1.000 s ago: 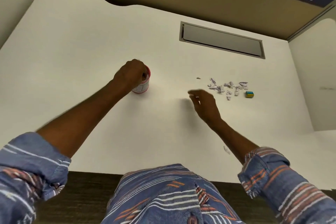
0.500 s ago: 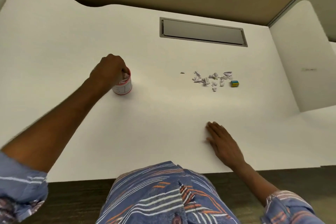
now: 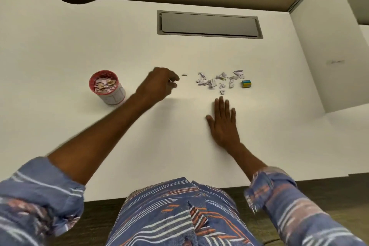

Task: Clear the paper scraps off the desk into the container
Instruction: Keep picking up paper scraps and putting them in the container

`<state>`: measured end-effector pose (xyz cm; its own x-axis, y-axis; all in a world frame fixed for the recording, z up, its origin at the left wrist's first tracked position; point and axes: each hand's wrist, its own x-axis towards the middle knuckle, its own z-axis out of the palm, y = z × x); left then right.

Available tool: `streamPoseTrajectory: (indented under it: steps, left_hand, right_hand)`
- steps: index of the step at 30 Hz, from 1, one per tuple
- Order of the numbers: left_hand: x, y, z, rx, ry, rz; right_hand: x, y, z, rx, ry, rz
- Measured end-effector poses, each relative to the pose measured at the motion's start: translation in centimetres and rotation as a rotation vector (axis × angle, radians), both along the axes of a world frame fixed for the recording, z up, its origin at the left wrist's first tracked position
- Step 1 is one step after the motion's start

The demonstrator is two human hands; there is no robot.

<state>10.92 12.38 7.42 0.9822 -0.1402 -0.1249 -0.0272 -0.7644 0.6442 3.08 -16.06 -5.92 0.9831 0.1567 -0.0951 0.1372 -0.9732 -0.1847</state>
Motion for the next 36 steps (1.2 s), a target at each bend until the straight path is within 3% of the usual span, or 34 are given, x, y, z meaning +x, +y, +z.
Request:
streamPoseTrajectory:
  steps: [8,14,18,22,27,32,36]
  left_hand:
    - [2.4,-7.8,-7.5,0.169,0.068,-0.117]
    - [5.0,-10.4,-8.5,0.359,-0.011,-0.209]
    - [5.8,-11.0,-10.4,0.426,0.001,-0.326]
    - [5.3,-10.2,-11.1,0.250,-0.146,-0.335]
    - [1.3,-8.9,-11.4,0.129,-0.281,-0.213]
    - [-2.0,-7.8,-11.2,0.085,-0.246,-0.132]
    - [-3.4,-7.5,-10.4,0.030,-0.234,-0.093]
  right_hand:
    - [9.6,-0.6,0.3,0.052,0.006,0.124]
    - [6.7,-2.2,0.1,0.174,-0.147,0.275]
    - [3.4,-4.6,1.3,0.251,-0.210,0.245]
    - [3.9,-6.3,3.1,0.371,-0.085,0.148]
    - [9.9,-5.6,4.3,0.395,-0.142,0.145]
    - [14.8,-4.4,2.4,0.274,-0.033,0.194]
    - [13.0,-3.7,1.9,0.274,-0.020,0.199]
